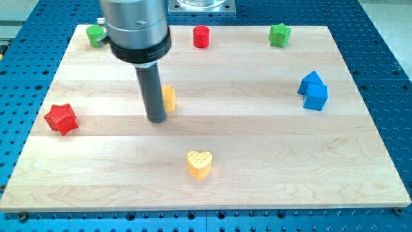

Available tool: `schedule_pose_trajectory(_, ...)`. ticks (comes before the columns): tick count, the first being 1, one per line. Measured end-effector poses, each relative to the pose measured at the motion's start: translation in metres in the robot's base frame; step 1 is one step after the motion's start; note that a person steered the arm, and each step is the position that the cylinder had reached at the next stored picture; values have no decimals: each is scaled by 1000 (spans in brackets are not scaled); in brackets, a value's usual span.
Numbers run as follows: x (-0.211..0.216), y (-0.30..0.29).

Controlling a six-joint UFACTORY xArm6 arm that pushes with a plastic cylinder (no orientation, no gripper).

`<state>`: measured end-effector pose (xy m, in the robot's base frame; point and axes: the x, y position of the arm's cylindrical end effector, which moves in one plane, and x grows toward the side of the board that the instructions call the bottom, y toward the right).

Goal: Separate the blue blocks

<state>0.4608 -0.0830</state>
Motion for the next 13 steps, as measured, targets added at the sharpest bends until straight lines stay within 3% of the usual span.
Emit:
schedule_pose_trajectory(1,-12,-44)
schedule_pose_trajectory(2,-6,-49)
schedule_pose_trajectory(4,9,37)
schedule_pose_trajectory(5,-20,18)
schedule_pose_trajectory(6,-37,-55)
schedule_pose_trajectory(7,-38,-73)
schedule_pose_trajectory(8,-38,19)
schedule_pose_trajectory(9,-40,49)
schedule_pose_trajectory(10,-79,63)
schedule_pose_trajectory(12,-93,-92)
schedule_pose_trajectory(13,-93,-126)
